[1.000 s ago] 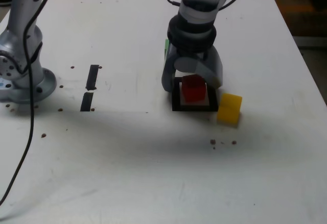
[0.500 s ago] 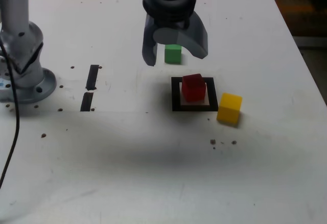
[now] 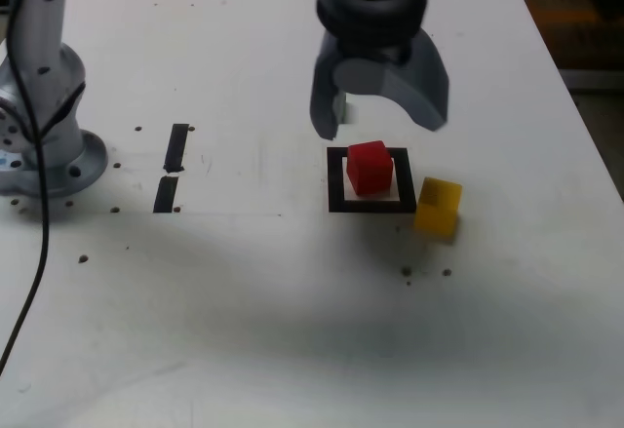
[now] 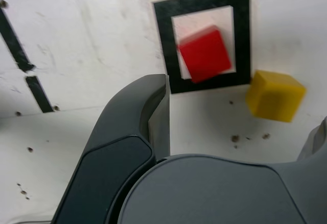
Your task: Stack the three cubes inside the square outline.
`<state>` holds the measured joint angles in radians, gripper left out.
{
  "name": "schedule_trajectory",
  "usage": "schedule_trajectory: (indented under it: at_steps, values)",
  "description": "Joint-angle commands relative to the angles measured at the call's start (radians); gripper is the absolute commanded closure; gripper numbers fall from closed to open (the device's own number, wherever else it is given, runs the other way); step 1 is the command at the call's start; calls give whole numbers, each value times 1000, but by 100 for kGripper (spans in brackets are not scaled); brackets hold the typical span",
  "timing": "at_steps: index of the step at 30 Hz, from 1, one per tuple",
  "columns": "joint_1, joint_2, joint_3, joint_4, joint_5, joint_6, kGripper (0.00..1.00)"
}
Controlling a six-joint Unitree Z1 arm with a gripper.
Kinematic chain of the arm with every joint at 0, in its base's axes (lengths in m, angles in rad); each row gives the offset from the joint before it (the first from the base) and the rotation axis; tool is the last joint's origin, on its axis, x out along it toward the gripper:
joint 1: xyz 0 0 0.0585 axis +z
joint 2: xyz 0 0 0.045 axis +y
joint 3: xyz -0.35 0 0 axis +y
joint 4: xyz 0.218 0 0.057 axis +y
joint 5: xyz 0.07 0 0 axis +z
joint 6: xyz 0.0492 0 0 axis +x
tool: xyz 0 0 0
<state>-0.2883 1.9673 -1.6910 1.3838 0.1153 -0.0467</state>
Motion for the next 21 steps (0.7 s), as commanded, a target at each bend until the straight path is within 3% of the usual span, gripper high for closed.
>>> schedule_trajectory:
  at_steps: [1, 7, 21]
  values:
    - [-4, 29, -45, 8, -14, 9, 0]
    - [-13, 110, -151, 11, -49, 36, 0]
    - [-16, 219, -209, -27, -77, 45, 1]
